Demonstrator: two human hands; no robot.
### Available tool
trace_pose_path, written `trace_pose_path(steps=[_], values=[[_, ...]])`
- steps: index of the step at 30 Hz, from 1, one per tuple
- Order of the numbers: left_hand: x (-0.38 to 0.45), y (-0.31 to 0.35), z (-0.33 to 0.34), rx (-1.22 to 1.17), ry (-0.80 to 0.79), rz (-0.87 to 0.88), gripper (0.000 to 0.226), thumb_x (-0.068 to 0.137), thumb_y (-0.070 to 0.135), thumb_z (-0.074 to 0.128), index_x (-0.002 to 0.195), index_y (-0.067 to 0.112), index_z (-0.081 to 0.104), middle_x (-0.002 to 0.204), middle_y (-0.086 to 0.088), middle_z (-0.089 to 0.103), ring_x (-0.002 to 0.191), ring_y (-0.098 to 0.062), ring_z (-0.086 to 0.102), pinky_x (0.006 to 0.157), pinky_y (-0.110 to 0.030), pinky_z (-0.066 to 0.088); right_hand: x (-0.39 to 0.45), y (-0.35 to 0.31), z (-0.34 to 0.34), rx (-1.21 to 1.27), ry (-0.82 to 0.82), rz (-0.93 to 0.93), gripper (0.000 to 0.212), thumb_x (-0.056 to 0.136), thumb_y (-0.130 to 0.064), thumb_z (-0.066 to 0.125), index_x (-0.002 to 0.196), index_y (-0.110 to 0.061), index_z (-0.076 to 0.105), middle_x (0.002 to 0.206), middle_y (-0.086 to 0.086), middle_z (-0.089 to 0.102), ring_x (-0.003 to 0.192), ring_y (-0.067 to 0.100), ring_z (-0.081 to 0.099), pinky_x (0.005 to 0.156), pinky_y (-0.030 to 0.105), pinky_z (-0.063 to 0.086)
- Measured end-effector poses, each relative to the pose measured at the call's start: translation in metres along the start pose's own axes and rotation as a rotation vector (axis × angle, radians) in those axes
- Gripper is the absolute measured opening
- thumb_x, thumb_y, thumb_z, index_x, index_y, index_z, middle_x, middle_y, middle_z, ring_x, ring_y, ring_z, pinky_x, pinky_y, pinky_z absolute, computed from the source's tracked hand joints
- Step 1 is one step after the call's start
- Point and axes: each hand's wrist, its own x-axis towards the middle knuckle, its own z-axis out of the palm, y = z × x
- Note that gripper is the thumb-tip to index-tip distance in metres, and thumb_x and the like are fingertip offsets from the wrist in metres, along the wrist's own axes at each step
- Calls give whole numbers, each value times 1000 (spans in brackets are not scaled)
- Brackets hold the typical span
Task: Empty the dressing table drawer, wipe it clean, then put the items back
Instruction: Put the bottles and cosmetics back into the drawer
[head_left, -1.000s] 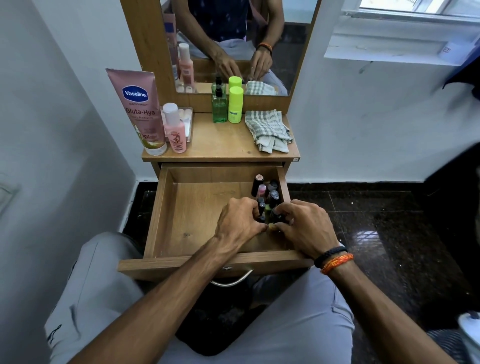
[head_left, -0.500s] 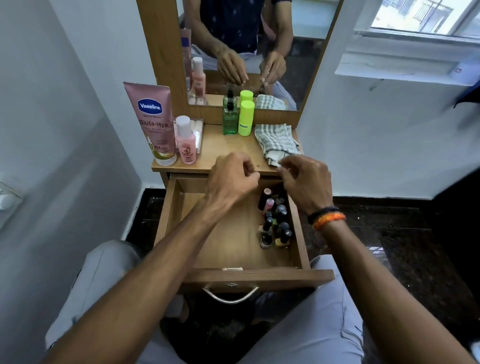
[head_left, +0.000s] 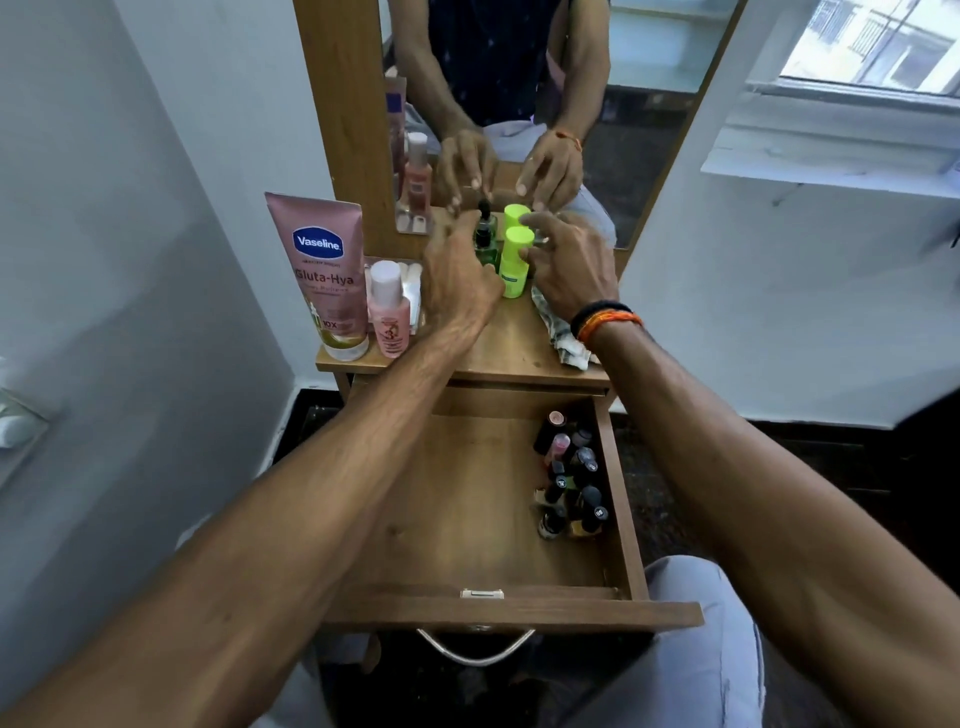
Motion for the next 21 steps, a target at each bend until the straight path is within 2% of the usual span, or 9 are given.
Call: trace_pose_path(steps=[2, 4, 7, 9, 13, 18, 21], values=[[5, -3, 6, 42, -26, 24, 60, 79, 2, 69, 136, 16, 56, 133, -12, 54, 116, -28, 57, 81, -23, 42, 4, 0, 6, -21, -40, -5, 38, 93, -25, 64, 131, -20, 62, 117, 11, 63, 102, 27, 62, 88, 42, 53], [11, -6, 10, 56, -62, 47, 58, 79, 6, 70, 135, 15, 57, 129, -12, 58, 114, -30, 58, 85, -32, 50, 7, 1, 10, -61, -72, 1, 40, 94, -29, 62, 132, -21, 60, 120, 12, 61, 106, 29, 59, 88, 39, 49], [18, -8, 12, 76, -68, 95, 46, 80, 6, 71, 125, 12, 61, 119, -13, 63, 107, -28, 62, 86, -39, 55, 7, 3, 12, -77, -90, 20, 42, 92, -33, 63, 132, -21, 58, 122, 11, 59, 107, 30, 58, 87, 38, 47], [21, -9, 13, 97, -47, 109, 42, 79, 2, 68, 118, 14, 61, 113, -13, 65, 99, -27, 64, 81, -39, 58, 6, 4, 14, -71, -76, 28, 43, 92, -33, 65, 131, -20, 56, 121, 11, 59, 107, 29, 58, 87, 37, 46], [19, -11, 13, 121, -2, 120, 36, 79, 0, 68, 110, 19, 61, 111, -10, 64, 86, -20, 64, 69, -26, 54, 2, 3, 15, -40, -48, 31, 38, 91, -30, 66, 123, -17, 53, 118, 10, 64, 102, 29, 61, 79, 33, 42], [11, -10, 4, 70, 5, 159, 26, 78, -3, 68, 99, 13, 64, 84, -3, 67, 74, -20, 63, 63, -35, 56, 0, 0, 10, 22, 15, 108, 36, 84, -31, 71, 110, -15, 53, 102, 5, 67, 90, 26, 63, 73, 32, 43], [3, -10, -2, 59, -3, 178, 19, 78, -1, 69, 91, 11, 63, 80, -4, 68, 74, -22, 64, 63, -40, 57, -6, -1, 6, 59, 21, 134, 43, 81, -33, 68, 119, -17, 55, 102, 5, 66, 90, 26, 63, 76, 38, 49]])
